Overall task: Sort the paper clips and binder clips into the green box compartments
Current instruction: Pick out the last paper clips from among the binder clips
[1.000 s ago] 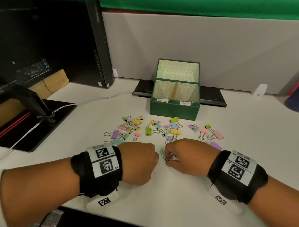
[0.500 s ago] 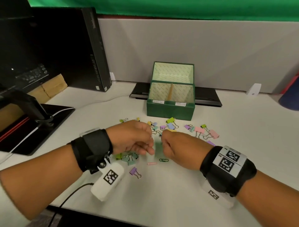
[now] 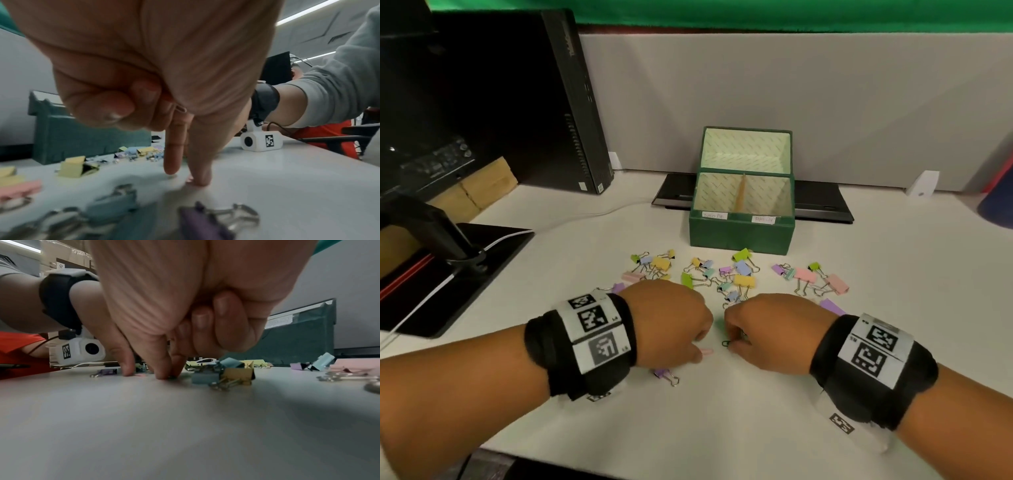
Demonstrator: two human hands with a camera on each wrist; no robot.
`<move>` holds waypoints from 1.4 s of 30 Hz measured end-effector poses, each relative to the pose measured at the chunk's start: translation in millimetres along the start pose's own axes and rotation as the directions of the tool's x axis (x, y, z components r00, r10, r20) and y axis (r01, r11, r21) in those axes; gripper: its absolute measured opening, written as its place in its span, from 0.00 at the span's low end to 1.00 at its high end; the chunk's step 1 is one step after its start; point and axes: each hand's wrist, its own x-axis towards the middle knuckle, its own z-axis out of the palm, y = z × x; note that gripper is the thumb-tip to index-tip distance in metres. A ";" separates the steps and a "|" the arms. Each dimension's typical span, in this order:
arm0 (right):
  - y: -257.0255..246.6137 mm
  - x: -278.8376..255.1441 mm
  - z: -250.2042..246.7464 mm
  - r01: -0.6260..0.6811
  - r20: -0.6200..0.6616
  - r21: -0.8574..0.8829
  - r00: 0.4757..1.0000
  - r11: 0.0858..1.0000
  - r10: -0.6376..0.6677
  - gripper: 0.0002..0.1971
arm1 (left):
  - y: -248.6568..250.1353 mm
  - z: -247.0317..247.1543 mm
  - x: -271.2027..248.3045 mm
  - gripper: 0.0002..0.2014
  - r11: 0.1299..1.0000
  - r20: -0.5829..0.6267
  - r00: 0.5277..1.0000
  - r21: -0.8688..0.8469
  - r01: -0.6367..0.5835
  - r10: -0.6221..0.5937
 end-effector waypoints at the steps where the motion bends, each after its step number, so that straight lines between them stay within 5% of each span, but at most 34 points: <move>1: 0.7 0.9 0.1 -0.001 0.008 0.002 1.000 1.000 0.001 0.10 | 3.1 1.3 3.5 0.15 0.999 0.000 1.000 0.025 -0.029 0.029; 8: 0.3 -2.3 0.3 0.017 0.036 0.047 0.999 0.999 -0.018 0.08 | 8.1 5.2 14.2 0.11 0.992 0.028 0.993 0.047 -0.116 0.115; 12: 12.5 4.9 -21.9 -0.025 -0.075 0.174 0.996 0.984 0.039 0.05 | 1.9 -4.9 13.5 0.07 0.988 0.023 0.992 -0.086 -0.125 0.127; 15: 43.1 25.1 -54.9 -0.066 -0.307 0.204 0.943 0.977 0.128 0.05 | -17.9 -24.9 30.3 0.05 0.949 0.011 0.999 -0.311 -0.047 0.053; 17: 67.6 43.0 -77.4 -0.121 -0.409 0.207 0.891 0.971 0.198 0.05 | -33.9 -40.9 52.0 0.06 0.900 -0.112 0.993 -0.434 -0.030 -0.021; 21: 109.5 78.5 -94.3 -0.311 -0.372 0.285 0.836 0.906 0.404 0.02 | -49.0 -80.5 103.6 0.12 0.837 -0.251 0.940 -0.544 0.062 -0.233; 24: 123.2 95.1 -91.6 -0.357 -0.295 0.380 0.828 0.854 0.477 0.17 | -48.5 -104.7 137.8 0.16 0.813 -0.231 0.913 -0.561 0.157 -0.336; 27: 126.3 99.7 -96.2 -0.329 -0.268 0.508 0.818 0.796 0.510 0.33 | -45.3 -112.3 162.0 0.14 0.634 -0.153 0.908 -0.760 0.143 -0.389; 32: 122.5 72.8 -103.9 -0.257 -0.336 0.485 0.828 0.836 0.449 0.26 | -48.7 -109.3 157.6 0.18 0.403 -0.152 0.929 -0.915 -0.003 -0.338; 34: 118.2 49.7 -93.7 -0.178 -0.424 0.458 0.818 0.871 0.390 0.18 | -57.4 -102.0 133.1 0.18 0.483 -0.272 0.904 -0.871 -0.086 -0.330; 37: 111.9 9.3 -62.2 -0.100 -0.332 0.333 0.918 0.938 0.215 0.11 | -71.2 -75.7 76.3 0.15 0.826 -0.409 0.885 -0.561 -0.053 -0.221; 40: 108.3 -23.4 -25.6 -0.151 -0.079 0.191 0.982 0.970 0.169 0.06 | -71.9 -43.8 16.8 0.12 0.933 -0.212 0.974 -0.361 -0.007 -0.075; 42: 105.9 -39.9 -11.9 -0.188 -0.062 0.159 0.978 0.969 0.199 0.04 | -61.4 -27.5 -15.6 0.12 0.935 -0.078 0.997 -0.354 -0.037 0.010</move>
